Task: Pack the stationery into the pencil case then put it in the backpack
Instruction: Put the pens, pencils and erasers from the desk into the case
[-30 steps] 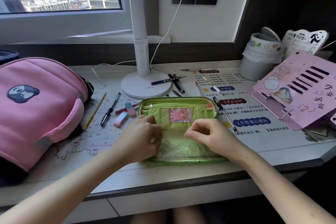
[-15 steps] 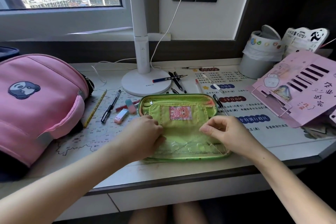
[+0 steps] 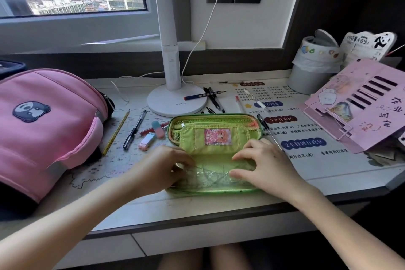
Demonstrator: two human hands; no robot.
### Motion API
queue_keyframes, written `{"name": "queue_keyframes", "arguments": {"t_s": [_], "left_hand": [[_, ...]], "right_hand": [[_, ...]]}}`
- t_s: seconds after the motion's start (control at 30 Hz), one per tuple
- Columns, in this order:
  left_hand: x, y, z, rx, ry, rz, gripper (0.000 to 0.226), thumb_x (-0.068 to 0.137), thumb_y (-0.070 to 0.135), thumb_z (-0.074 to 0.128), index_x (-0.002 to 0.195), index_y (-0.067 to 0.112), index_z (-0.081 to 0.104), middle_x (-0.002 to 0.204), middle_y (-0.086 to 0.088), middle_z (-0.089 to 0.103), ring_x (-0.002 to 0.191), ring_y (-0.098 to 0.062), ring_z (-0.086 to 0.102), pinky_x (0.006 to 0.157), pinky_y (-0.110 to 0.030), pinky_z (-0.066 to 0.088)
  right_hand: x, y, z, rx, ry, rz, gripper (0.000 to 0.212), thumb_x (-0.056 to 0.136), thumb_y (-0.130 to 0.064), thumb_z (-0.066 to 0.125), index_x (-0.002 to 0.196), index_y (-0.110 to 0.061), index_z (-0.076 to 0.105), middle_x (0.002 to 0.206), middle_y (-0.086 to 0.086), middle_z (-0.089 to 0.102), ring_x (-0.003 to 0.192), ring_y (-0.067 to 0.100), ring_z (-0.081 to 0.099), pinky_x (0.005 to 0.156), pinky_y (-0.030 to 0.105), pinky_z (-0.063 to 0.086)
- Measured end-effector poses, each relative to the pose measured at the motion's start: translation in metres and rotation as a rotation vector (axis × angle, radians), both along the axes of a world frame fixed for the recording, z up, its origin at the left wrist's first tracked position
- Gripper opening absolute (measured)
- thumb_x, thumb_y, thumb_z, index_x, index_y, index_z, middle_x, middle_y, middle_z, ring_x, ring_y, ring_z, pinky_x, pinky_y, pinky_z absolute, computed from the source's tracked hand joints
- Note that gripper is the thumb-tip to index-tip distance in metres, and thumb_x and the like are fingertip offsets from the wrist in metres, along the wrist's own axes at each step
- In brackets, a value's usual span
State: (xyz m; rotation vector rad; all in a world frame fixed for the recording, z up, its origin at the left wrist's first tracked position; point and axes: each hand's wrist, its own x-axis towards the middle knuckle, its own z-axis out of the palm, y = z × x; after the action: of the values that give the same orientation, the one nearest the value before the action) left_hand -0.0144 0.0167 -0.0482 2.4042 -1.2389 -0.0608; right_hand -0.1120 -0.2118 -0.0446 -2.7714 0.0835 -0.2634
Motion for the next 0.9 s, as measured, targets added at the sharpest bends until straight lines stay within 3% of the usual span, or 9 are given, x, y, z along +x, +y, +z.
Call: {"name": "queue_keyframes", "arguments": {"t_s": [0.13,0.27,0.33,0.47,0.57,0.63,0.77,0.83,0.9], "left_hand": [[0.016,-0.002,0.011,-0.224,-0.005,0.213,0.019,0.078,0.002,0.067,0.079,0.021,0.069,0.079,0.007,0.066,0.071,-0.006,0.062,0.068,-0.013,0.050],[0.033,-0.017,0.016,-0.146,0.176,0.412,0.034,0.085,0.017,0.062,0.118,0.018,0.056,0.111,-0.002,0.062,0.099,-0.017,0.059,0.086,-0.033,0.051],[0.034,-0.025,0.016,-0.286,0.373,0.430,0.033,0.088,0.020,0.058,0.121,0.020,0.053,0.112,-0.004,0.063,0.097,-0.016,0.061,0.075,-0.027,0.052],[0.020,-0.017,0.031,-0.587,0.550,0.354,0.020,0.095,0.024,0.046,0.102,0.016,0.062,0.074,-0.003,0.071,0.070,-0.013,0.066,0.063,-0.014,0.049],[0.010,-0.005,0.038,-0.416,0.574,0.227,0.023,0.093,0.027,0.048,0.094,0.013,0.066,0.070,-0.005,0.072,0.070,-0.016,0.068,0.071,-0.020,0.055],[0.011,-0.001,0.033,-0.181,0.289,0.227,0.016,0.089,0.027,0.055,0.090,0.018,0.068,0.074,0.005,0.069,0.070,-0.009,0.066,0.069,-0.023,0.053],[0.023,0.003,0.020,-0.193,0.072,0.374,0.008,0.085,0.021,0.062,0.083,0.022,0.069,0.081,0.004,0.067,0.076,-0.013,0.062,0.071,-0.031,0.051],[0.033,0.004,0.016,-0.219,0.044,0.445,0.007,0.084,0.019,0.062,0.080,0.023,0.066,0.084,0.001,0.064,0.077,-0.016,0.060,0.070,-0.032,0.049],[0.041,0.003,0.014,-0.239,0.024,0.505,0.005,0.085,0.019,0.061,0.085,0.017,0.066,0.088,-0.003,0.064,0.078,-0.017,0.060,0.066,-0.028,0.045]], "right_hand": [[0.019,-0.015,0.007,0.115,-0.204,-0.164,0.043,0.080,-0.037,0.067,0.118,-0.017,0.060,0.111,-0.002,0.064,0.103,0.016,0.057,0.091,0.027,0.044],[0.046,-0.023,0.009,0.316,-0.002,-0.229,0.064,0.081,-0.033,0.068,0.136,-0.017,0.040,0.115,0.003,0.059,0.097,0.016,0.058,0.083,0.030,0.050],[0.050,-0.019,0.010,0.506,-0.024,-0.180,0.062,0.081,-0.030,0.069,0.135,-0.017,0.041,0.111,0.005,0.061,0.097,0.016,0.059,0.085,0.029,0.049],[0.027,-0.017,0.027,0.758,-0.065,0.034,0.042,0.081,-0.044,0.058,0.112,-0.016,0.062,0.082,0.006,0.071,0.083,0.018,0.066,0.083,0.029,0.051],[0.000,-0.020,0.029,0.605,0.220,0.180,0.040,0.080,-0.048,0.054,0.094,-0.016,0.071,0.079,0.001,0.073,0.075,0.012,0.067,0.074,0.024,0.053],[-0.011,-0.020,0.023,0.399,0.316,0.220,0.018,0.082,-0.038,0.065,0.092,-0.027,0.073,0.080,-0.014,0.072,0.072,-0.003,0.064,0.068,0.012,0.047],[-0.007,-0.034,0.020,0.425,0.042,0.035,0.008,0.082,-0.022,0.068,0.088,-0.026,0.073,0.078,-0.013,0.072,0.073,-0.003,0.065,0.065,0.010,0.048],[0.010,-0.049,0.014,0.258,-0.142,-0.180,0.010,0.084,-0.023,0.066,0.092,-0.022,0.071,0.082,-0.010,0.071,0.076,0.005,0.065,0.065,0.018,0.050],[0.032,-0.063,0.004,0.042,-0.138,-0.383,0.025,0.085,-0.027,0.064,0.107,-0.016,0.066,0.093,0.002,0.071,0.087,0.022,0.065,0.070,0.031,0.052]]}}
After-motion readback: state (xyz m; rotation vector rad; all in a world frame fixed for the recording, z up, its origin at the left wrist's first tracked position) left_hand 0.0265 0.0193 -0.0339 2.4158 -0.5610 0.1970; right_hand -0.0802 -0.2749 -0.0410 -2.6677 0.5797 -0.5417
